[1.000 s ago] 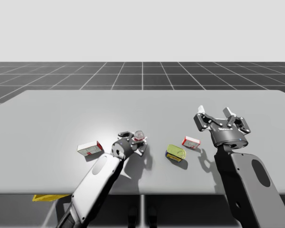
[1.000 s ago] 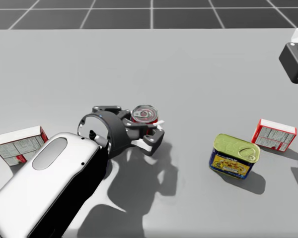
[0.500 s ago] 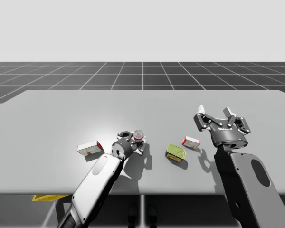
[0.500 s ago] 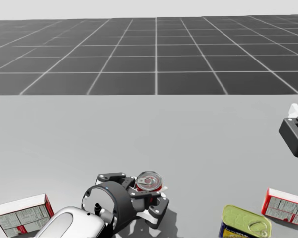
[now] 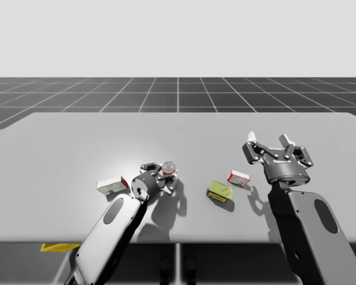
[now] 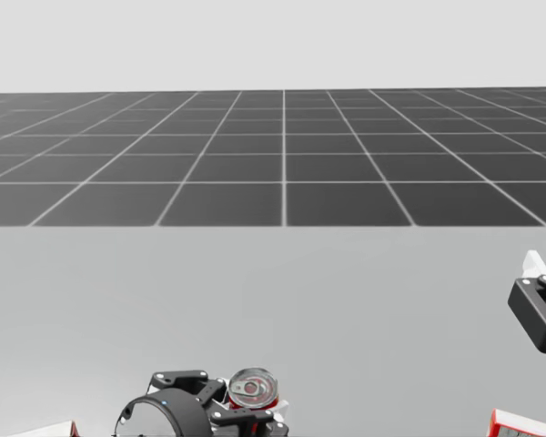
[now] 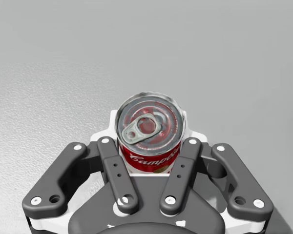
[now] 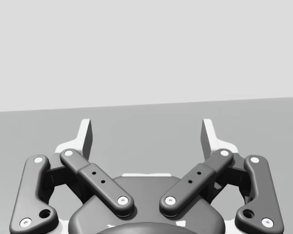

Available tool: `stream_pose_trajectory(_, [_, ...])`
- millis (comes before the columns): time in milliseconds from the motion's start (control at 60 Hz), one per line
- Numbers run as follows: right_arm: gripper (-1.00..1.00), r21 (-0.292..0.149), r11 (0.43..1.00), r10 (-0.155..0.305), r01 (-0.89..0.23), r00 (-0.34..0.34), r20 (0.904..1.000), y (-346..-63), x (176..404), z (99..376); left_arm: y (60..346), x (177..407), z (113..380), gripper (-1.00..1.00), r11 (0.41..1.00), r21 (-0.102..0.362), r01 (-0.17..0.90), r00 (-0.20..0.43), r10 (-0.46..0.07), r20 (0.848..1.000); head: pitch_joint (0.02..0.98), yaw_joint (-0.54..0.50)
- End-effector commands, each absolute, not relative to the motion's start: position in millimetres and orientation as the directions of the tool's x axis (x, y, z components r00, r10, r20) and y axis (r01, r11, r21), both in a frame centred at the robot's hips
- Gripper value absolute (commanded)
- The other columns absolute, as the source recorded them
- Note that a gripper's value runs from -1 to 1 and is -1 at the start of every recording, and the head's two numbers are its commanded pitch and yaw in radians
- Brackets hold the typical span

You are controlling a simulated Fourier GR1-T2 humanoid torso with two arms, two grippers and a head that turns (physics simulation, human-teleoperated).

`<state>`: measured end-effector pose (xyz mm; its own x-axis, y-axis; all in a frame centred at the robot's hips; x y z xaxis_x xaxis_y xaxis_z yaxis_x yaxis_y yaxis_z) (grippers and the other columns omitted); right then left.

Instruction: Lift the red soup can off the table.

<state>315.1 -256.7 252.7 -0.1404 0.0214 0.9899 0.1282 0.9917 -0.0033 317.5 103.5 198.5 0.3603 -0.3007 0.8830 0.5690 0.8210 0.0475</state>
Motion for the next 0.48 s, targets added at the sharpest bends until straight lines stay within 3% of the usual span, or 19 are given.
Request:
stream_pose_trajectory(17, [-1.0, -0.005, 0.992, 0.023, 0.127, -0.142, 0.9896, -257.3, 315.5, 252.8, 90.6, 318.2, 244.2, 1.0, 0.736, 0.054, 0.675, 0.252, -0.298, 0.921, 0.43, 0.03])
stream_pose_trajectory(350, [-1.0, 0.002, 0.993, 0.015, 0.119, -0.143, 0.9896, -256.9, 315.3, 253.1, 95.3, 321.6, 318.8, 1.0, 0.736, 0.127, 0.665, 0.117, -0.271, 0.955, 0.428, 0.03])
stream_pose_trajectory(483, [-1.0, 0.006, 0.993, 0.013, 0.121, -0.155, 0.9878, -256.9, 316.0, 252.8, 92.3, 316.9, 355.4, 1.0, 0.737, 0.182, 0.651, 0.018, -0.254, 0.967, 0.427, 0.02])
